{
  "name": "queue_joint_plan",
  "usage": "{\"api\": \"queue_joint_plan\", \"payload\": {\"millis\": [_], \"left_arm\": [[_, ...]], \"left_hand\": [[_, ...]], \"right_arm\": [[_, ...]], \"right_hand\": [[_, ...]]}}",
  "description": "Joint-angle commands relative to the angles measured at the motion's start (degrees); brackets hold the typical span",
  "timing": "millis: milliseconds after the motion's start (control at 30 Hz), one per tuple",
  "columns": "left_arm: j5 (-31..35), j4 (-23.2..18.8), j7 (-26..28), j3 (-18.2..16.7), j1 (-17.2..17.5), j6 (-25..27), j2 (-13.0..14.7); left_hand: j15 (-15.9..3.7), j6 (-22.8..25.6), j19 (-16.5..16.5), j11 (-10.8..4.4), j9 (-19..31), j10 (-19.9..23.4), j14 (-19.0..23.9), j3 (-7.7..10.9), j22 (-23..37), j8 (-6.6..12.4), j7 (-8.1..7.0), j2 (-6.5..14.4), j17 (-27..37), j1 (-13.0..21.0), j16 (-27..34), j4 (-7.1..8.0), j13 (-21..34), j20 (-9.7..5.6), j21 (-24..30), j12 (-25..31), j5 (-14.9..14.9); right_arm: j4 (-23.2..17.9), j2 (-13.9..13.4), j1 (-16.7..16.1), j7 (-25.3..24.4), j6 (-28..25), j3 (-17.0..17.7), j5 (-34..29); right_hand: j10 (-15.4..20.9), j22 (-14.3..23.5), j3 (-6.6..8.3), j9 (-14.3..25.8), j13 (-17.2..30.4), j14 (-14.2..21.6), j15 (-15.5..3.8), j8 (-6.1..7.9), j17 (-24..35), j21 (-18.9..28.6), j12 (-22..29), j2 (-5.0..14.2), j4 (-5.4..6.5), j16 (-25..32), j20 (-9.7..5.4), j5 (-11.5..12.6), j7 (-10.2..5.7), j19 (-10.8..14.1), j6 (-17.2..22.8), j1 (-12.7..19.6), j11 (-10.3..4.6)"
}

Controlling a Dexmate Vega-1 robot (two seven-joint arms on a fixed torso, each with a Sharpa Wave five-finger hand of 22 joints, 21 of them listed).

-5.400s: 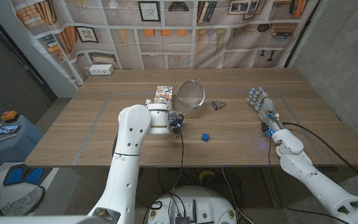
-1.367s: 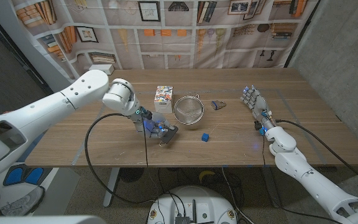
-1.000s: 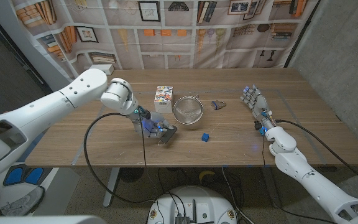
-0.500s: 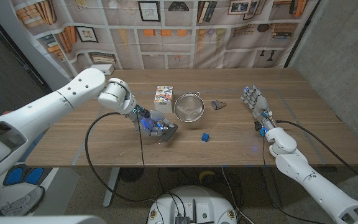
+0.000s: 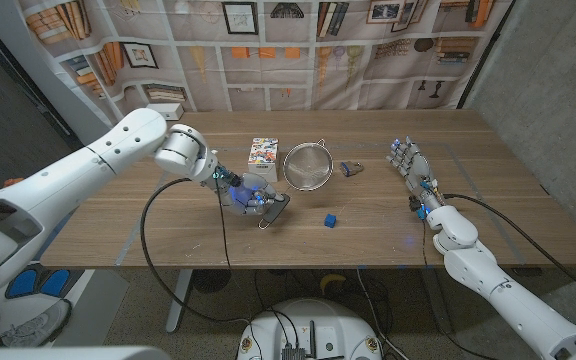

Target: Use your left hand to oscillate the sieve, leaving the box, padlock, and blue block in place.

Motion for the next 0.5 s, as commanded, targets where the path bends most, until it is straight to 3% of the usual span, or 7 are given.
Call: {"api": "queue_joint_plan", "payload": {"millis": [33, 233, 500], "left_arm": [[7.77, 0.38, -10.1, -3.24, 1.08, 1.5, -0.5], [13.87, 1.3, -17.95, -4.58, 1.7, 1.47, -1.22], [18.77, 2.96, -23.06, -5.83, 1.88, 2.91, -2.8]], "left_hand": [[-0.1, 0.45, -0.43, -5.31, 0.47, 5.14, 0.19, 0.53, 0.17, 0.15, 0.55, 0.23, 0.37, -0.01, 0.16, -0.03, 0.31, -3.28, 0.55, 0.28, 0.44], [-0.1, 0.45, -0.68, -4.88, 0.51, 4.84, -0.07, 0.65, 0.17, 0.17, 0.56, 0.17, 0.02, 0.0, -0.3, -0.01, 0.35, -3.27, 0.91, 0.19, 0.39], [-0.1, 0.39, -0.83, -4.93, 0.54, 4.78, -0.09, 0.8, 0.16, 0.18, 0.59, 0.15, 0.31, -0.04, -0.24, 0.0, 0.38, -3.27, 1.21, 0.21, 0.39]], "right_arm": [[-0.86, -0.09, 0.07, -0.53, -0.76, -0.42, -0.58], [-0.76, 0.16, 0.76, -0.75, -1.33, -0.88, -1.02], [-1.63, -0.14, 0.63, -1.59, -2.44, -1.03, -1.31]], "right_hand": [[0.17, 0.15, 0.57, 0.13, 0.21, 0.34, -0.02, 0.3, -0.04, 0.24, 0.26, 0.26, 0.04, -0.17, -0.42, 0.3, 0.19, 0.08, 0.33, 0.07, 0.01], [0.21, 0.15, 0.66, 0.13, 0.21, 0.34, -0.06, 0.3, -0.08, 0.26, 0.27, 0.26, 0.01, -0.19, -0.4, 0.31, 0.2, 0.12, 0.33, 0.06, 0.04], [0.2, 0.15, 0.78, 0.13, 0.21, 0.35, -0.04, 0.33, -0.14, 0.26, 0.27, 0.23, -0.04, -0.2, -0.38, 0.32, 0.11, 0.14, 0.37, 0.0, 0.02]]}}
